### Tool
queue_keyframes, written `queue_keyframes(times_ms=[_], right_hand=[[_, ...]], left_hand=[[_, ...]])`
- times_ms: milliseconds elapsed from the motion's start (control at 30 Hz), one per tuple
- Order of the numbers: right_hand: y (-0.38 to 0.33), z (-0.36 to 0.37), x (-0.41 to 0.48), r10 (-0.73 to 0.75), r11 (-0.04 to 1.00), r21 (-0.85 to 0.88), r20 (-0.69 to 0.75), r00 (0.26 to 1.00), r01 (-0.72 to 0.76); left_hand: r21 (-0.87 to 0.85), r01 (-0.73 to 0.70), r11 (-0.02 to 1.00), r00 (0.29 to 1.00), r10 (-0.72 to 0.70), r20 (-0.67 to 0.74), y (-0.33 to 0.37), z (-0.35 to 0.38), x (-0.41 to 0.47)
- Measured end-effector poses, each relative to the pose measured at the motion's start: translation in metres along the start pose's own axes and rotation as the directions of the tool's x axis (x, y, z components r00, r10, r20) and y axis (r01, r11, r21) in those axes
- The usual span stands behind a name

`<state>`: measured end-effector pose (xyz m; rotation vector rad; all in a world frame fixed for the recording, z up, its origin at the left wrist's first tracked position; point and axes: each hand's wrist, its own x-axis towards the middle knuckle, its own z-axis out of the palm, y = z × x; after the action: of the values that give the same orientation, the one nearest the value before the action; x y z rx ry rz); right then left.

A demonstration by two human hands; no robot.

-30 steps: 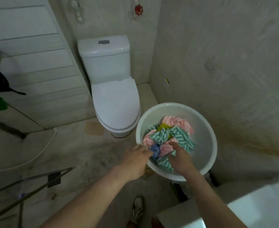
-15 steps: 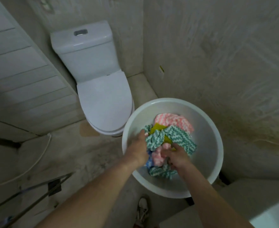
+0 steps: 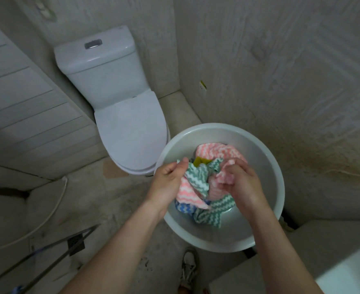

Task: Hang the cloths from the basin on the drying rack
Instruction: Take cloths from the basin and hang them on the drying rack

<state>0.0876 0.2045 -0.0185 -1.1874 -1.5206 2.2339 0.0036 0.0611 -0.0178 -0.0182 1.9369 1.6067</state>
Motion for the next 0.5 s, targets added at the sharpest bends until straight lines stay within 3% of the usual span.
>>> queue_keyframes(times_ms=[100,167,233,333,400,500], right_hand=[[-0.012,0.0,-0.008,0.017,0.983,-0.177,0.332,0.943,0.044],[-0.019,0.004,-0.013,0.046,0.953,-0.287,0.465,0.884,0.101],[-0.025,0.01,-0.015,-0.015,0.951,-0.267,0.463,0.886,0.155],[-0.033,0.023,-0.025,-0.097,0.971,-0.177,0.313,0.945,0.158],[-0.038,0.035,-0.034,-0.057,0.989,-0.117,0.26,0.964,0.09],[-0.041,0.049,-0.045,-0.055,0.99,-0.12,0.181,0.982,0.077]], left_hand=[[-0.037,0.004,0.999,0.991,0.001,0.131,0.023,-0.001,-0.013],[-0.084,0.018,0.996,0.98,-0.001,0.199,0.032,-0.002,-0.018],[-0.152,0.032,0.988,0.977,0.002,0.214,0.041,-0.005,-0.023],[-0.141,-0.024,0.99,0.984,0.048,0.17,0.05,-0.015,-0.034],[-0.074,-0.165,0.984,0.976,0.173,0.129,0.056,-0.024,-0.048],[0.168,-0.357,0.919,0.933,0.345,0.101,0.059,-0.03,-0.069]])
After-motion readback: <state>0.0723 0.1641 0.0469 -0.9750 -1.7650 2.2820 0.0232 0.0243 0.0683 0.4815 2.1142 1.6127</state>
